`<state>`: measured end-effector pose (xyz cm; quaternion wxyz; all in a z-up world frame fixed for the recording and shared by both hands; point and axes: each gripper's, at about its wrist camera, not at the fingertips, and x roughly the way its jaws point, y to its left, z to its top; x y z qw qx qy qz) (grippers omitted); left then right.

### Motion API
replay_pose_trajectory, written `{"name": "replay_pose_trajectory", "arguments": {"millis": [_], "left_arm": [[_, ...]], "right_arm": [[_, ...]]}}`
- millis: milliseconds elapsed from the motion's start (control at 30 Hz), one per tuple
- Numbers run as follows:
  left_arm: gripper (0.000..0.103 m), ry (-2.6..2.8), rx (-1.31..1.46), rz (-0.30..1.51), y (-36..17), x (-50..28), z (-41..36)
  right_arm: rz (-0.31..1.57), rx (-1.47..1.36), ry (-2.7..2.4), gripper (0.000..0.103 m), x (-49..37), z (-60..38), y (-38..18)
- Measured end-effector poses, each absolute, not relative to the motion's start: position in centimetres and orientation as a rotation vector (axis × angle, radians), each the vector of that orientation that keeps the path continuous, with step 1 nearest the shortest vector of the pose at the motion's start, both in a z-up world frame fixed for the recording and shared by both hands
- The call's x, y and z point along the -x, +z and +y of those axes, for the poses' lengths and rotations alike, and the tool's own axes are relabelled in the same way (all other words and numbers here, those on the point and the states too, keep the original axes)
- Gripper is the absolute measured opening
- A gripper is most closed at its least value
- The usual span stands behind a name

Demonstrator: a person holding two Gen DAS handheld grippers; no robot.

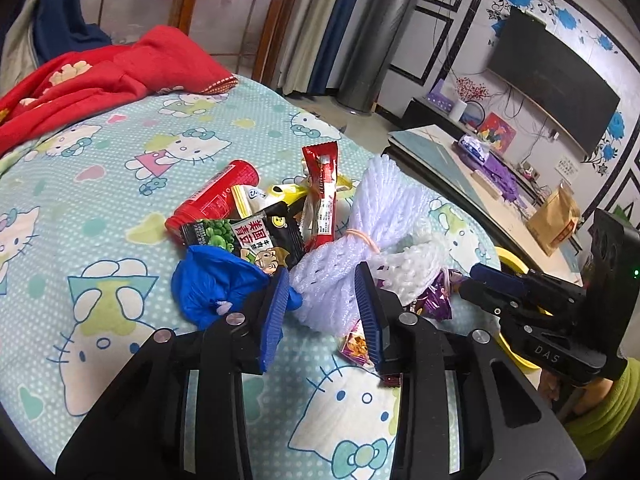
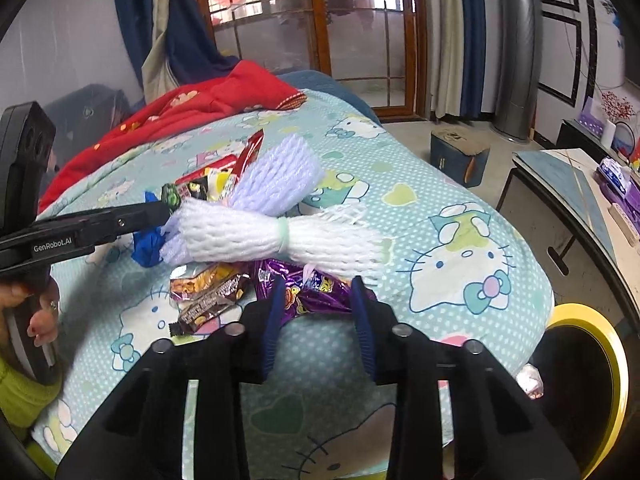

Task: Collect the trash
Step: 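Grasp the white foam net with the left tool while the right tool grasps the purple candy wrapper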

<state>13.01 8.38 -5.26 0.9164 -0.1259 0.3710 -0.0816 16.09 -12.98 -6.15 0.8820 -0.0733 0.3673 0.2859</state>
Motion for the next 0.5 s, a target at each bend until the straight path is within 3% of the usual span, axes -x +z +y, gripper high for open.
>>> {"name": "replay_pose_trajectory", "arguments": {"millis": [133,333,400,467,500], "left_arm": [[0.038,-0.167,0.25,0.773,-5.5,-13.1,8.3],[0.038,-0.179,0.244,0.787,-5.9,-13.3,8.0],[0.031,-0.184,0.243,0.791,-6.0,-13.2,7.9],[0.012,-0.183,0.233,0.797,-6.1,-13.2,7.8],[0.009,-0.186,0.229,0.8,-6.2,-13.2,7.7]], "right_arm": [[0.771,0.16,0.605,0.014,-16.0,-13.0,-6.5],[0.769,0.166,0.616,0.013,-15.2,-13.2,-6.5],[0.77,0.154,0.62,0.012,-15.1,-13.5,-6.4],[0.771,0.141,0.621,0.012,-14.9,-14.0,-6.2],[0.771,0.137,0.621,0.011,-14.8,-14.2,-6.1]]}}
